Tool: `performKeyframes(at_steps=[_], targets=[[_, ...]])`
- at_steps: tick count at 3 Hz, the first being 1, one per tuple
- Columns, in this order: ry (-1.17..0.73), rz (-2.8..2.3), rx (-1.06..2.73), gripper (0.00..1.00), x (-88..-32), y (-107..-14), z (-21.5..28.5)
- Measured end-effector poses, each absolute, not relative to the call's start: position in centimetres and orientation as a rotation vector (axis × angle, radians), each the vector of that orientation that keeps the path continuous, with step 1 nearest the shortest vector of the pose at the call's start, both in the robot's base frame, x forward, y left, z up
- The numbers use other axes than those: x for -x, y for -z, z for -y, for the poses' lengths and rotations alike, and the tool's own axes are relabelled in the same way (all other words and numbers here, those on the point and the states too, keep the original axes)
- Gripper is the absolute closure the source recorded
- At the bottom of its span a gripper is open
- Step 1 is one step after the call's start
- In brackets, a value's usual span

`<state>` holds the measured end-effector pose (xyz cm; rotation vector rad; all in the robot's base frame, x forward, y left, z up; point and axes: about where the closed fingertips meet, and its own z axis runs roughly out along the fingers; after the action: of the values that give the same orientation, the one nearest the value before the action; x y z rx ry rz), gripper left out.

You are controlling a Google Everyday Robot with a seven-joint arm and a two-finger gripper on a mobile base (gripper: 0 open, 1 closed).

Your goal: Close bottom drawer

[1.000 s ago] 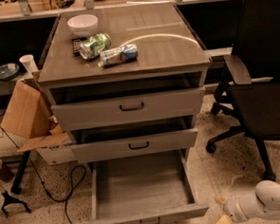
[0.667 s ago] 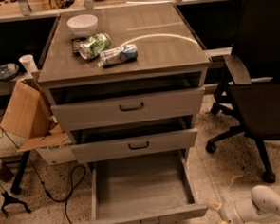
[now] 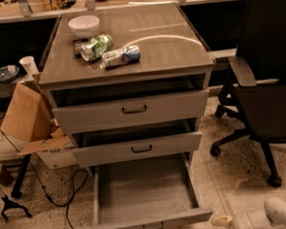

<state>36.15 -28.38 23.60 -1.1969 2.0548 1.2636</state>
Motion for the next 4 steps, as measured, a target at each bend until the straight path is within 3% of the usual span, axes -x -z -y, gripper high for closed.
performKeyframes(at_steps=[3,4], targets=[[-1.28,-2.073,1.138,0.99,-38.8,-19.2,28.3],[-1.218,-2.117,1.102,1.0,-40.2,-17.4,29.1]])
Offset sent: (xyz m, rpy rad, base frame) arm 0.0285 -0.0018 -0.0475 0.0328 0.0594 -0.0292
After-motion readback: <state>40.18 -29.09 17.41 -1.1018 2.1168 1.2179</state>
